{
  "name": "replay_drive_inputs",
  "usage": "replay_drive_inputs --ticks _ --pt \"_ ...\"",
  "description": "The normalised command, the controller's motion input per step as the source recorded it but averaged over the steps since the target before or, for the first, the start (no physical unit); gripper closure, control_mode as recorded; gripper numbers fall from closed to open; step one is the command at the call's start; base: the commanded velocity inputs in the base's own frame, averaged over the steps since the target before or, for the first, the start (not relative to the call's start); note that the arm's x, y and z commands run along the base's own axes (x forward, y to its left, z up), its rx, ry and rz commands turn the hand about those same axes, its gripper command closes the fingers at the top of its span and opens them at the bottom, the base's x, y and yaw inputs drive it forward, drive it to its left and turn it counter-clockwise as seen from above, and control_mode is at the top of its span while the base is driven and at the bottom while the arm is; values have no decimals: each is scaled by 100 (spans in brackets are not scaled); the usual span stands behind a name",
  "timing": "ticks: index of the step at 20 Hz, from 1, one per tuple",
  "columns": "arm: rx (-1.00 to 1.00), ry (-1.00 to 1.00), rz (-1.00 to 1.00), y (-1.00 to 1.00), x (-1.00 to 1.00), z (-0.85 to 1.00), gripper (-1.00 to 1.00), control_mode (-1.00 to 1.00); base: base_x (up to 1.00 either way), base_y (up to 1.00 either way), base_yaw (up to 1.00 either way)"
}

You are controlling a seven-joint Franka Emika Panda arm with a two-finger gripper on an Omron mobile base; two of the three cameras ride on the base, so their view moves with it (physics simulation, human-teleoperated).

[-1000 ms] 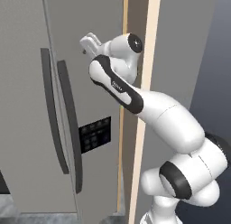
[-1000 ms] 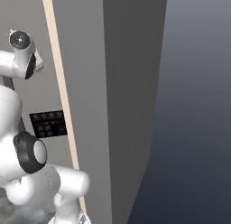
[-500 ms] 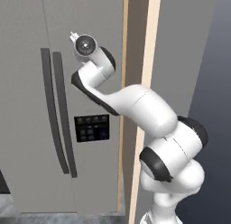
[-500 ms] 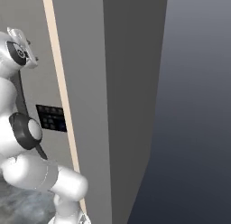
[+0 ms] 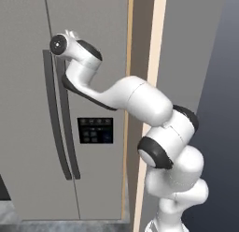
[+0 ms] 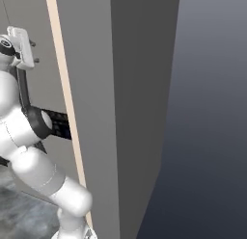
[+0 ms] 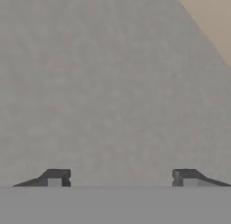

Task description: Take the mango and lemon from the second highest rack and move them to the highest rack where the squashs are located, to maximize freezer space. Close the freezer door after rearranging.

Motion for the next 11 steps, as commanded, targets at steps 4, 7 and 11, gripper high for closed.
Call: replay_drive_inputs --ticks 4,7,11 --pt "0 0 -16 -33 23 -18 -100 -100 0 0 0" --pt "0 -5 -6 -24 -9 -23 -100 -100 0 0 0" --pt "0 -33 0 -1 -84 -36 -100 -100 0 0 0"
